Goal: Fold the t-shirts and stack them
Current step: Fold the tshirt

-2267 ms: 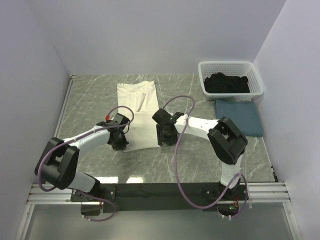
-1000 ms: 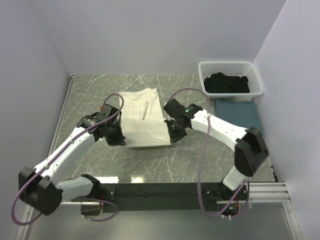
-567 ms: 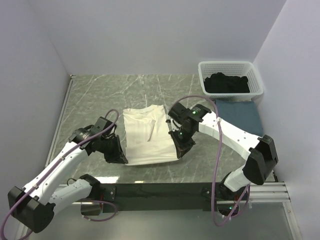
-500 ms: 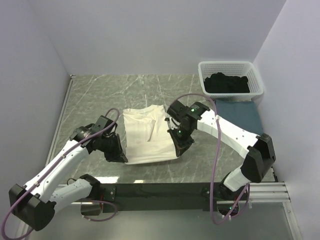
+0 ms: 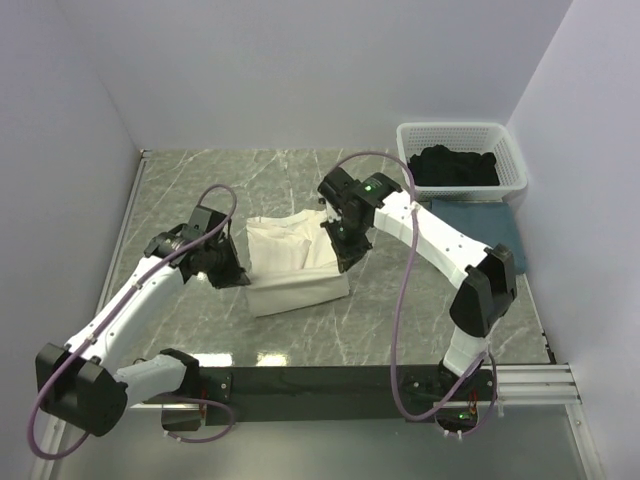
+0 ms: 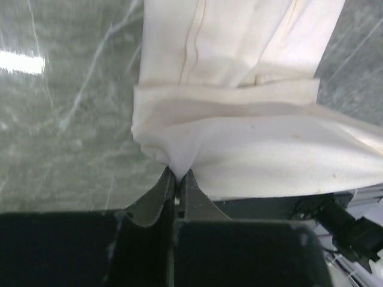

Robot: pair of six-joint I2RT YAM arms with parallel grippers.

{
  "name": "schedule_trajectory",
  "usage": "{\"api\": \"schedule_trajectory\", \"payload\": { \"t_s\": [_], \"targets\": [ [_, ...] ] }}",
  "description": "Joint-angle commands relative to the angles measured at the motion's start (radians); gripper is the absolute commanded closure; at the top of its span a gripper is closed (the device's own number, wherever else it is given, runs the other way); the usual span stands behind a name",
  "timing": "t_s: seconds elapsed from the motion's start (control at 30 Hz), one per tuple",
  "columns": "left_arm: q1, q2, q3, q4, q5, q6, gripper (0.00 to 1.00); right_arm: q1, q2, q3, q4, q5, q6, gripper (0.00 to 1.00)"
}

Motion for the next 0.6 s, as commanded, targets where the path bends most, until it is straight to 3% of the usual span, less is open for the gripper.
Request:
{"api": "schedule_trajectory", "payload": {
  "t_s": [0.0,0.57],
  "targets": [
    [0.034,0.041,0.022,0.123,-0.052,0.076,0.99,-0.036,0.043,0.084,0.007,0.093,-0.033,1.0],
    [0.106,0.201,0.097,0.352,-0.084,0.179,0.99,-0.113,0.169,0.235,0.164,0.122,-0.069,1.0]
  ]
}}
